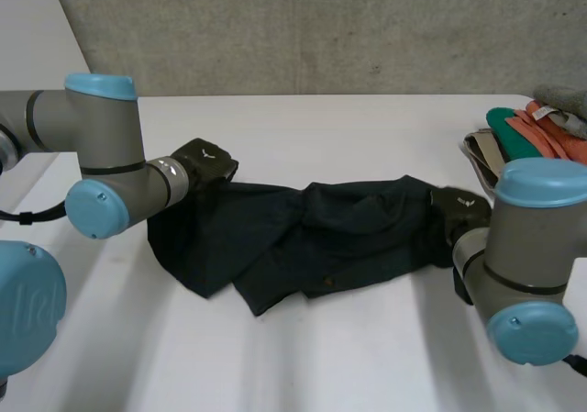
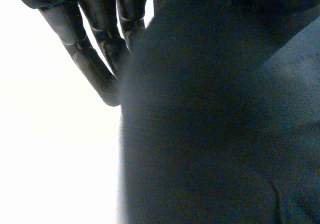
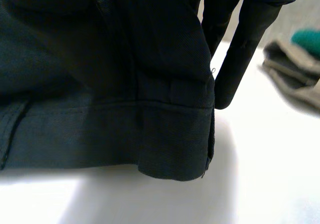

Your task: Fold the laundry.

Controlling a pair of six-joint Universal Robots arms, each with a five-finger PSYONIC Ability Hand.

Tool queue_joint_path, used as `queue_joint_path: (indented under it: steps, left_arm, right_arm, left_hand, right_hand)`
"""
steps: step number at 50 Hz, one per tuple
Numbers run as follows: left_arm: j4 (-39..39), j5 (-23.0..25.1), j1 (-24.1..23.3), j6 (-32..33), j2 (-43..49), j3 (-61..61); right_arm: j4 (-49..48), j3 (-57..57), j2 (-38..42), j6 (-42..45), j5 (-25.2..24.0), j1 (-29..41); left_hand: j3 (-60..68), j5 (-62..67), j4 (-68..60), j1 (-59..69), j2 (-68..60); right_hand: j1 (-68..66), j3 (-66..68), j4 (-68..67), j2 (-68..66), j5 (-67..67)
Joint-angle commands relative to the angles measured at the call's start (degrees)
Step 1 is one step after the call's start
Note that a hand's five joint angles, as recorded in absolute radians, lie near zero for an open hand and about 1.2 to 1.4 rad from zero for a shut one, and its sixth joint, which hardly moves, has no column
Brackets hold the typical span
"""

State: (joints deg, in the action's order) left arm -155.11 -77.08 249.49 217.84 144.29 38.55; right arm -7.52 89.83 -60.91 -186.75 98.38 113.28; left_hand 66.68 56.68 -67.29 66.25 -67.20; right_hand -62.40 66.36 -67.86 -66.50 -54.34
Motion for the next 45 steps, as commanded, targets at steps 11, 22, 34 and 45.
queue_joint_path:
  steps: [11,22,34,45]
  left_arm:
    - [-0.5,0.5,-4.1,-35.1,-28.7,25.1]
    - [-6.6,2.9,-6.8,-52.1,-23.3,31.3]
    - [-4.7,-3.1,0.3,-50.2,-19.8,22.9]
    - [-11.6,2.5,0.0,-30.2,-35.6,38.5]
  right_arm:
    - [0.2,-21.9,-6.2,24.5,-17.4,-8.2]
    - [14.2,-52.0,18.2,27.1,-24.1,-4.2]
    - [8.9,-52.8,20.6,30.4,-10.5,-0.7]
    - [17.6,-31.7,0.0,34.7,-7.8,-2.1]
  left_hand:
    - [13.3,13.3,-12.7,13.8,-12.8]
    - [-4.6,-4.6,5.2,-4.2,5.1]
    - [-56.7,-56.7,57.3,-56.2,57.2]
    - [-56.7,-56.7,57.3,-56.2,57.2]
  right_hand:
    - [-17.6,13.6,-12.1,-13.5,-15.7]
    - [-17.6,13.6,-12.1,-13.5,-15.7]
    - [52.4,-56.4,57.9,56.5,54.3]
    - [52.4,-56.4,57.9,56.5,54.3]
